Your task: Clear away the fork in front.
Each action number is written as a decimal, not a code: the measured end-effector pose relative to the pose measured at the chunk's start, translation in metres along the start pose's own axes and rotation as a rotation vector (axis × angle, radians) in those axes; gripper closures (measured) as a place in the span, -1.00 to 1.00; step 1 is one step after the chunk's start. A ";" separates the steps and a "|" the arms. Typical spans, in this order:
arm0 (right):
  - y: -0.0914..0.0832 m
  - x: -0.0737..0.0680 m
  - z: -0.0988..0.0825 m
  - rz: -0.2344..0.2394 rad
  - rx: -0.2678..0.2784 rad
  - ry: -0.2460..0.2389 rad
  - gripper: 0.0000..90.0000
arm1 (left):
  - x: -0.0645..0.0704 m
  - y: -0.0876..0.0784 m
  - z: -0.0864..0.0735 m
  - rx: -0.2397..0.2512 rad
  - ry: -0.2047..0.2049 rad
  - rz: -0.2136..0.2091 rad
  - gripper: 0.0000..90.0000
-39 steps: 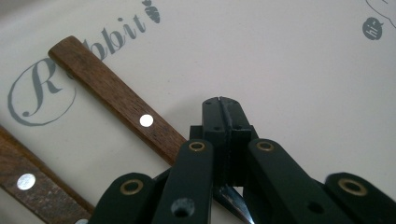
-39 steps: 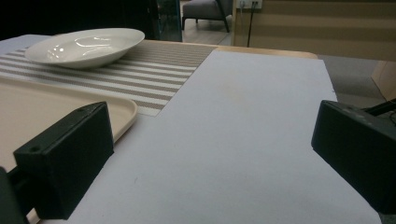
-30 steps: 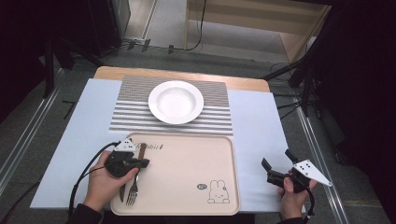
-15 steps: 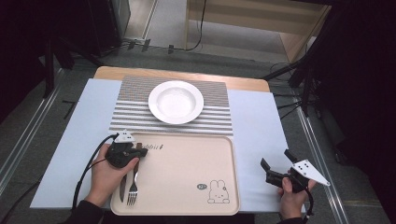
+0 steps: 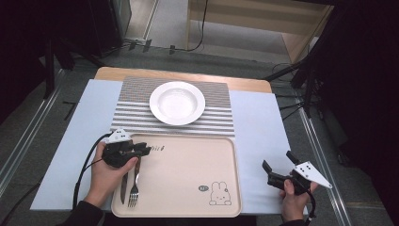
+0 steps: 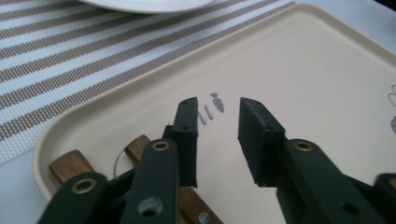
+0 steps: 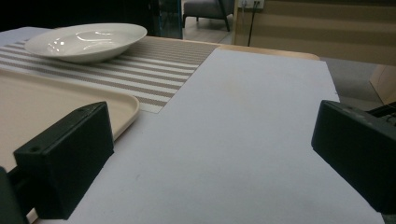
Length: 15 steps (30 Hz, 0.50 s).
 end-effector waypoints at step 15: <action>0.002 -0.004 -0.001 0.015 -0.006 -0.028 -1.00 | -0.006 -0.007 0.026 0.099 -0.078 -0.050 -0.81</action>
Point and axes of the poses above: each handheld gripper's, and its own axes: y roughly forward along the jaws, z roughly out of its top, x roughly to its right, the point moved 7 cm from there along y, roughly forward along the jaws, and after that the axes turned 2 degrees about z, right-handed, at the moved point
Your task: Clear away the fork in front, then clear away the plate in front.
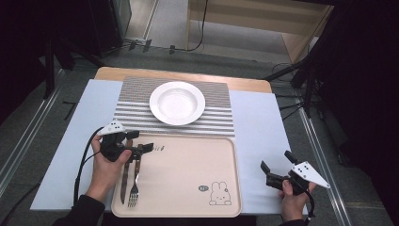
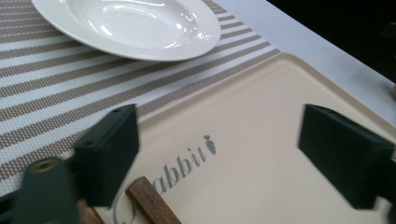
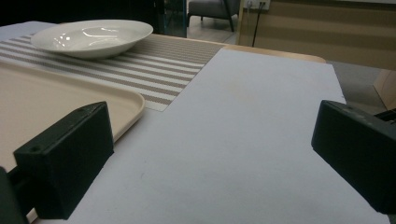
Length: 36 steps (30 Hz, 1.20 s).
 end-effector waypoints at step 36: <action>0.000 0.000 0.000 0.015 0.007 0.005 -1.00 | -0.012 0.029 0.048 -0.003 0.041 0.031 -1.00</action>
Point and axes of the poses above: each handheld gripper's, and its own axes: y roughly forward along the jaws, z roughly out of its top, x roughly to its right, the point moved 7 cm from there along y, roughly forward along the jaws, and after that the axes turned 2 degrees about z, right-handed, at the moved point
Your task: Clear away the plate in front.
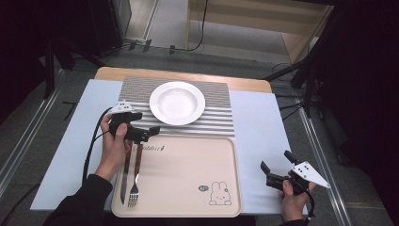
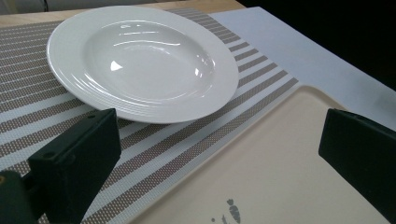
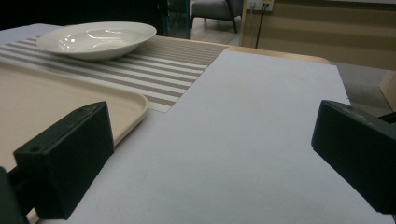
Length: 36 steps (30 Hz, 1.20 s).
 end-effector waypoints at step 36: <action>0.001 -0.003 -0.001 0.011 -0.004 -0.021 -1.00 | -0.024 0.045 0.025 -0.071 -0.019 0.006 -0.97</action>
Point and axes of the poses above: each handheld gripper's, and its own axes: y roughly forward along the jaws, z roughly out of its top, x roughly to its right, the point moved 7 cm from there along y, roughly forward along the jaws, and after that the axes turned 2 degrees about z, right-handed, at the moved point
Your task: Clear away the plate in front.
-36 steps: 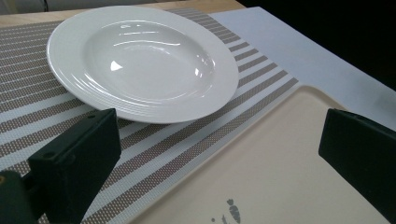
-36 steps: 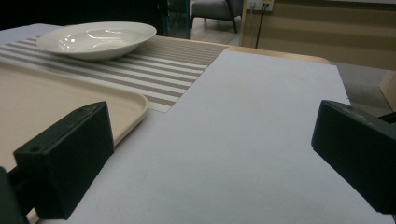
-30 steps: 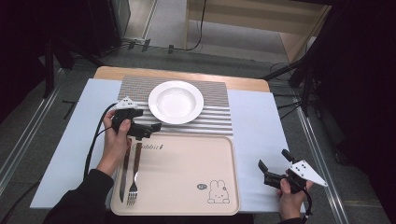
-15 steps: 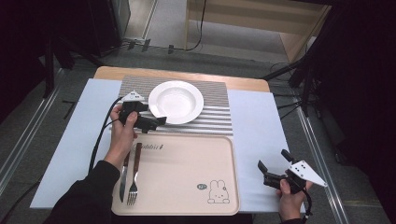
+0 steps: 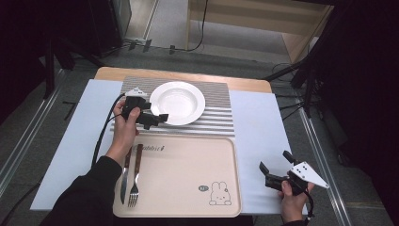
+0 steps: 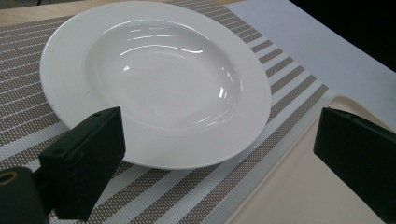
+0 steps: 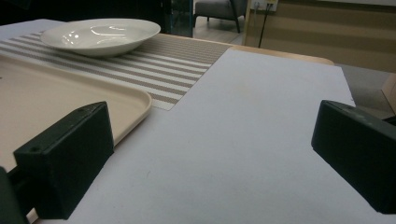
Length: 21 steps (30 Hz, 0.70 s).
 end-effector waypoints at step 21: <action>-0.001 0.000 0.000 0.008 0.004 0.001 -1.00 | -0.024 0.028 0.014 -0.015 -0.046 0.022 -0.97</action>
Point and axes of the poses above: each handheld gripper's, and its own axes: y roughly forward along the jaws, z roughly out of its top, x roughly to its right, the point moved 7 cm from there along y, roughly forward along the jaws, and after that the axes turned 2 degrees about z, right-handed, at the moved point
